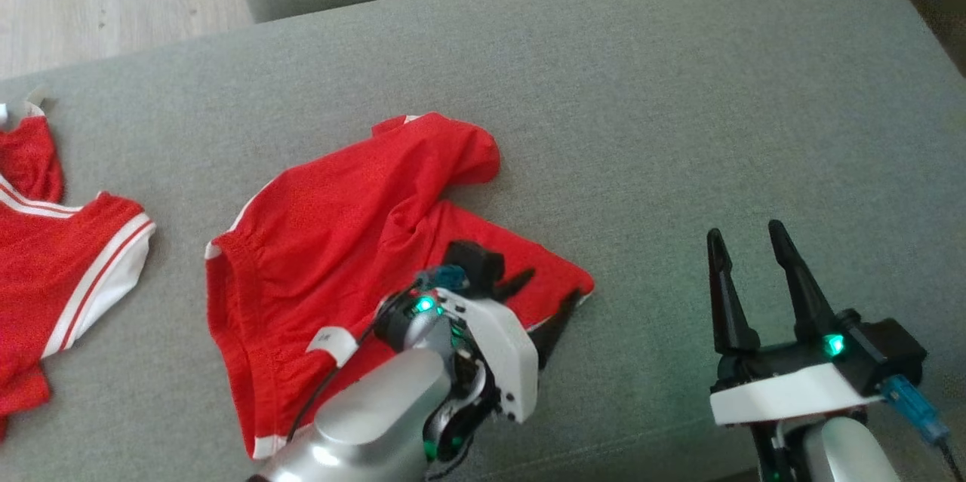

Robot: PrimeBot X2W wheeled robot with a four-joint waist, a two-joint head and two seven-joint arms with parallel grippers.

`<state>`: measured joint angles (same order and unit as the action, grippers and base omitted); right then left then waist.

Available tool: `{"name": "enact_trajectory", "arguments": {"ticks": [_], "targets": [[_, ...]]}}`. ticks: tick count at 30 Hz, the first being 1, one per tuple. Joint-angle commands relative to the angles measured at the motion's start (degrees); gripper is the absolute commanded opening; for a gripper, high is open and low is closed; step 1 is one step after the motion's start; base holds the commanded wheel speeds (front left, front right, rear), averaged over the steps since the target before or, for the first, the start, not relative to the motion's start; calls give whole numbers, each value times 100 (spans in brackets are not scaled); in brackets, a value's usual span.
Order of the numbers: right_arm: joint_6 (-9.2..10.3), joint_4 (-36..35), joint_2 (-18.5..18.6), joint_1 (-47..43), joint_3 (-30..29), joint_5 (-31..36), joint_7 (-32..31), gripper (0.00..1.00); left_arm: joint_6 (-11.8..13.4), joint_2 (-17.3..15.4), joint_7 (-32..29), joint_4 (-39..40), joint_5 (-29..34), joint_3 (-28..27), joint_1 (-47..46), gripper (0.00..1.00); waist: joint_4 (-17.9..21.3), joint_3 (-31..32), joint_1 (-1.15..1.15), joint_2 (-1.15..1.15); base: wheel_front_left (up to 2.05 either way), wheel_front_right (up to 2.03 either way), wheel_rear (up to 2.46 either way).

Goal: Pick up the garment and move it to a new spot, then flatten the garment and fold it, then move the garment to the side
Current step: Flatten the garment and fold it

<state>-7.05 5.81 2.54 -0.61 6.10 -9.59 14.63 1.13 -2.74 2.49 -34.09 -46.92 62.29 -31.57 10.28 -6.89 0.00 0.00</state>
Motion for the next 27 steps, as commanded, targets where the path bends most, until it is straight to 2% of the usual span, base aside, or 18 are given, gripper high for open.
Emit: {"name": "enact_trajectory", "arguments": {"ticks": [1,6,11,15,17,21,22,27], "targets": [[-44,-168,33,210,105,-19,37,100,135,-14,225,188,-36,-220,-288,100,-8,53,0,0,0,0,0],[-44,-210,33,61,-89,44,37,100,719,-113,978,304,41,-623,-185,100,-174,285,0,0,0,0,0],[-44,-266,33,-128,-334,219,37,100,1363,-675,1228,808,265,-1195,342,100,-472,592,0,0,0,0,0],[-44,-297,33,-282,-554,340,37,100,1858,-1188,1247,1603,629,-1877,1094,100,-780,732,0,0,0,0,0],[-44,-297,33,-328,-632,382,37,100,2025,-1395,1248,2001,839,-2244,1550,100,-921,773,0,0,0,0,0],[-44,-250,33,-403,-747,424,37,100,2095,-1708,1249,2530,1232,-2825,2386,100,-1210,831,0,0,0,0,0],[-44,-250,33,-403,-747,424,37,100,2095,-1708,1249,2530,1232,-2825,2386,100,-1210,831,0,0,0,0,0],[-44,-127,33,-471,-842,456,37,100,1796,-1884,1250,2822,1633,-3418,3144,100,-1497,870,0,0,0,0,0]]}}
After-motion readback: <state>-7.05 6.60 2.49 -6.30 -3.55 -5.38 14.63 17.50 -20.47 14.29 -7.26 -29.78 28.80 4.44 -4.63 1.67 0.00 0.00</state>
